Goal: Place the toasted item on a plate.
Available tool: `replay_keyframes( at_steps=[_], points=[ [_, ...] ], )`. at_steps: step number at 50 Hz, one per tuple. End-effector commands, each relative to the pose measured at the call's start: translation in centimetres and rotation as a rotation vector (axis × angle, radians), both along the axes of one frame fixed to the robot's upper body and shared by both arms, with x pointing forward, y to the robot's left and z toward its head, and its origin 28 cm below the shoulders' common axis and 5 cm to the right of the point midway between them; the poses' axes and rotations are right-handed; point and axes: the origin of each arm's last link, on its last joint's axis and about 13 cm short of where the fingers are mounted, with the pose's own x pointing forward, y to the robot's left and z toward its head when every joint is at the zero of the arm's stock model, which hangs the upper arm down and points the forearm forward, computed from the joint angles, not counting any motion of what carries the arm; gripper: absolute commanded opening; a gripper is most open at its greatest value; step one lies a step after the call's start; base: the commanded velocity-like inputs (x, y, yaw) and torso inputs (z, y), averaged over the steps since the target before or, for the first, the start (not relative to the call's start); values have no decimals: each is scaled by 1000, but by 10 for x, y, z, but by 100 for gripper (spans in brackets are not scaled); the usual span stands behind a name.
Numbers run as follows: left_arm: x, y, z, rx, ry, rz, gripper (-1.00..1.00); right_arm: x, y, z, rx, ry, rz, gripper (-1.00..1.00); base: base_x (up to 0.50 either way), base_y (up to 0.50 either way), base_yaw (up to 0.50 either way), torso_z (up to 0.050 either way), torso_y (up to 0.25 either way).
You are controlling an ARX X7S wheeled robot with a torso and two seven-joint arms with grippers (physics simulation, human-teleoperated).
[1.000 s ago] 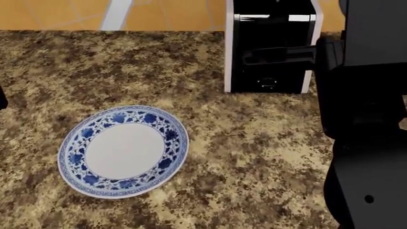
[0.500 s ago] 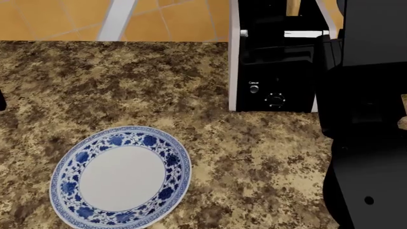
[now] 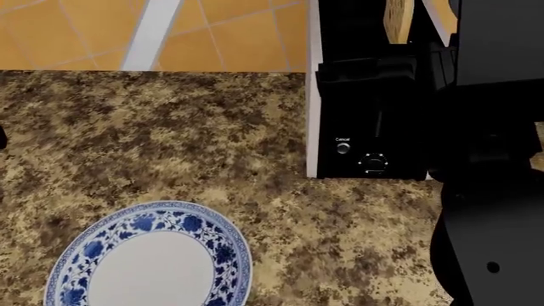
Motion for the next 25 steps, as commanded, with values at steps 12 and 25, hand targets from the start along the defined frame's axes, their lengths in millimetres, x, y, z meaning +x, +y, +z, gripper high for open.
replay_keyframes(
  at_steps=[12,25],
  points=[
    [0,0,0,6,0,0,100,-1,0,1,0,-8,6,100,225,0,0,0,0],
    [-2,1,-3,4,2,3,100,-1,2,1,-26,9,5,100,81,1,0,0,1]
  ],
)
